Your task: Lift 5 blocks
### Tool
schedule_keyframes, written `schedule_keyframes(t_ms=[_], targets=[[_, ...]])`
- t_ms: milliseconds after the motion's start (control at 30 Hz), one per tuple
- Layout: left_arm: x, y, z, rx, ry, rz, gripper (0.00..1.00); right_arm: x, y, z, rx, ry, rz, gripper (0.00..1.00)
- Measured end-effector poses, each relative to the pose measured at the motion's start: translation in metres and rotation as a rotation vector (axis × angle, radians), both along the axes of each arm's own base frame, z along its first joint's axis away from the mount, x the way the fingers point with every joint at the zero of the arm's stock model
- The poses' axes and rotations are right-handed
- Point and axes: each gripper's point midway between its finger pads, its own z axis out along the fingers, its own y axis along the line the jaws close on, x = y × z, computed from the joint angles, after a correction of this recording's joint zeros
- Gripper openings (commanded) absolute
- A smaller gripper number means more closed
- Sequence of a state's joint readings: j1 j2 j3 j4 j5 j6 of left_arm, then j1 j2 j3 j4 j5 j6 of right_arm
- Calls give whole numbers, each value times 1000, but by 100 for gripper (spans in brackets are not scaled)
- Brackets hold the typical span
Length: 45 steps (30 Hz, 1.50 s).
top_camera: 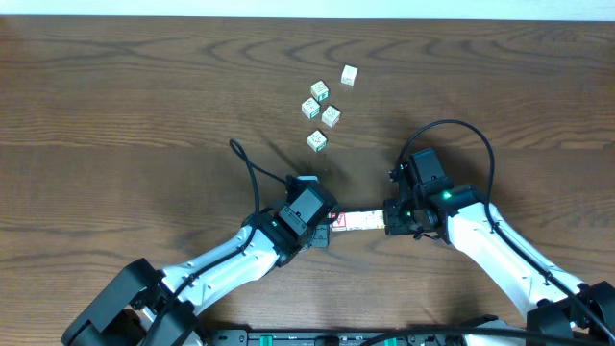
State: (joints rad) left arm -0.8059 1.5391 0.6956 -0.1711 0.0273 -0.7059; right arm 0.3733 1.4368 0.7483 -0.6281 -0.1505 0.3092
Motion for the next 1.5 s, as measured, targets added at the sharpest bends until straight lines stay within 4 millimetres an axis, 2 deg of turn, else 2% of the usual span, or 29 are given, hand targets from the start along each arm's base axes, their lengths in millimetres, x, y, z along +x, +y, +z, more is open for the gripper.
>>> schedule_keyframes(t_ms=[1133, 1300, 1500], targets=[[-3, 2, 3, 24, 18, -11, 7, -7, 2, -2, -30, 15, 6, 2], [-2, 2, 13, 18, -2, -30, 7, -13, 0, 0, -40, 45, 6, 1], [-1, 1, 23, 3, -27, -43, 7, -9, -1, 9, -59, 42, 2, 1]])
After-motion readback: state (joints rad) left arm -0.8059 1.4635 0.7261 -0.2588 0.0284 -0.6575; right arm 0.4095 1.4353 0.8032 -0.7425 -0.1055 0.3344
